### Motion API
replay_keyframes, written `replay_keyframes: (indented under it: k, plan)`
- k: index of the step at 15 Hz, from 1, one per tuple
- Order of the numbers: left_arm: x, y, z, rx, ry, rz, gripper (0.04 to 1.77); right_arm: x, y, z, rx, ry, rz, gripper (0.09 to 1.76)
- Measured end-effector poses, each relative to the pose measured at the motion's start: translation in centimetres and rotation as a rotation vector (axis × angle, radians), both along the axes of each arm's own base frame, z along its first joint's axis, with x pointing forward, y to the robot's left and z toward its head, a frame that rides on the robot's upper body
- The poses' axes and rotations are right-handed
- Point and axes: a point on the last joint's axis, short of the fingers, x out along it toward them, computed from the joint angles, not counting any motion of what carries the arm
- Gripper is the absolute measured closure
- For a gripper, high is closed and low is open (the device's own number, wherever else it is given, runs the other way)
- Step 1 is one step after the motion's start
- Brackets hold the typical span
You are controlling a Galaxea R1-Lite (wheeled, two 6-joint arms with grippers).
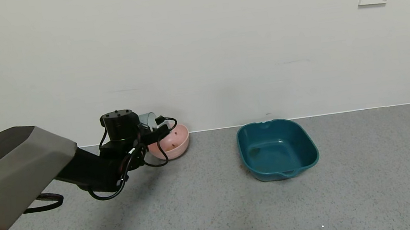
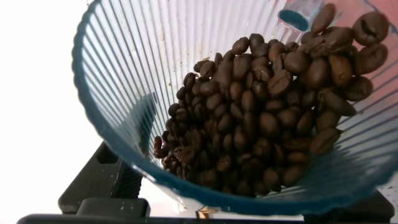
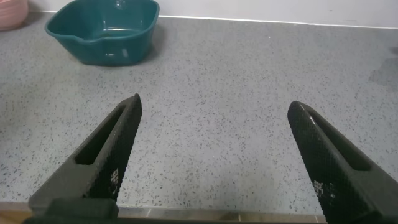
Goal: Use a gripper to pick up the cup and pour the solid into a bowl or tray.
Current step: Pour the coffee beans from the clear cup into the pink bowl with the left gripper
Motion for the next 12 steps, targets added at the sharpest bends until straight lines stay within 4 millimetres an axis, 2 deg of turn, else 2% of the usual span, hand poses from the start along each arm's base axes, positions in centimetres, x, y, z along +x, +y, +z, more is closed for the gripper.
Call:
replay_keyframes:
  k: [12]
  plan:
    - [0.29, -0.84, 0.06, 0.091, 0.018, 0.009, 0.49, 0.00, 0.00, 0.00, 0.000, 0.000, 0.000, 0.14]
